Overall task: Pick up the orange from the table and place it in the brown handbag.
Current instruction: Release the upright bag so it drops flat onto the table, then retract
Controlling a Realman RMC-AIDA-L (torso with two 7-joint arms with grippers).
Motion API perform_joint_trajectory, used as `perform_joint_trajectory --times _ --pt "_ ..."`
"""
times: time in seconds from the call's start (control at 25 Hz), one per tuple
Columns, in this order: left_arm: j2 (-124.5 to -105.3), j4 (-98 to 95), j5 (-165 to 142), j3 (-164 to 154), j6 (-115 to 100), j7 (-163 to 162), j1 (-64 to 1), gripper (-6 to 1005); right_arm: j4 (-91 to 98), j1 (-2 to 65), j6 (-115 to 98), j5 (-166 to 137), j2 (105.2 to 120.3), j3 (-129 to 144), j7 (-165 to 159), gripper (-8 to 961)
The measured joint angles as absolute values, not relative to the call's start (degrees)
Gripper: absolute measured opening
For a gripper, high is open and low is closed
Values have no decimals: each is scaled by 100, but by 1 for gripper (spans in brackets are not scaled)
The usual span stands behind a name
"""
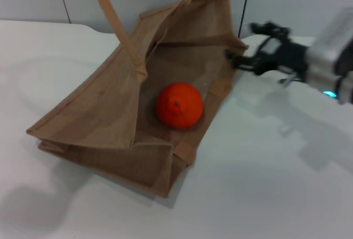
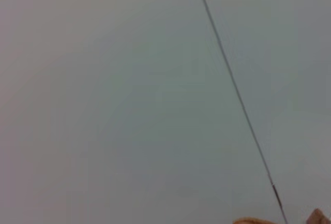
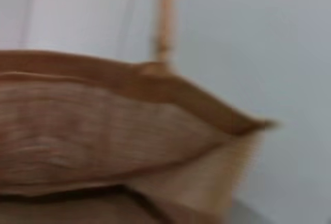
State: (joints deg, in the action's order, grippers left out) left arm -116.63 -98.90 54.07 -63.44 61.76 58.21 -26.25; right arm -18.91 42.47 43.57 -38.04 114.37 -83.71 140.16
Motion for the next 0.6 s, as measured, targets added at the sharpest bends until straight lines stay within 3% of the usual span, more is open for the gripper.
perform_joint_trajectory --times 0.16,0.52,0.6 --pt "-11663 -9855 5405 -6364 6058 5882 -2540 145 -2114 3777 4339 -3816 11285 -8941 14020 874" --pt "-11677 -9510 5416 -6579 5549 5976 -2470 166 -2120 3554 4321 -3823 11224 -9438 14027 873" --pt "-11674 -9339 5444 -6665 5361 5958 -2478 260 -2106 3551 4317 -3824 11224 -9442 14028 873"
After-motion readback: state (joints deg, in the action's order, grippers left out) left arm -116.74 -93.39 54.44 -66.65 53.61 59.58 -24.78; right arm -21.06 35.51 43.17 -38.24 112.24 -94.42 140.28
